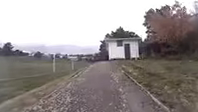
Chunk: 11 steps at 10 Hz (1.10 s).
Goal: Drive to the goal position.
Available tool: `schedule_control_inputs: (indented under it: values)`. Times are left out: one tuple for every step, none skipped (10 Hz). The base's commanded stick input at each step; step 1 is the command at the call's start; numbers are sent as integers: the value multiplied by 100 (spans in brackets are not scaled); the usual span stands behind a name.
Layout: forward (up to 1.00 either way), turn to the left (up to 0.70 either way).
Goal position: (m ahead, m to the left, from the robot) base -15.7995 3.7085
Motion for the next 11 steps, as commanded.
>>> schedule_control_inputs:
  values:
    - [0,45]
    - [0,45]
    - [0,45]
    - [0,45]
    - [0,45]
    - [0,45]
    - [0,45]
    - [0,45]
    - [0,45]
    - [0,45]
    - [0,45]
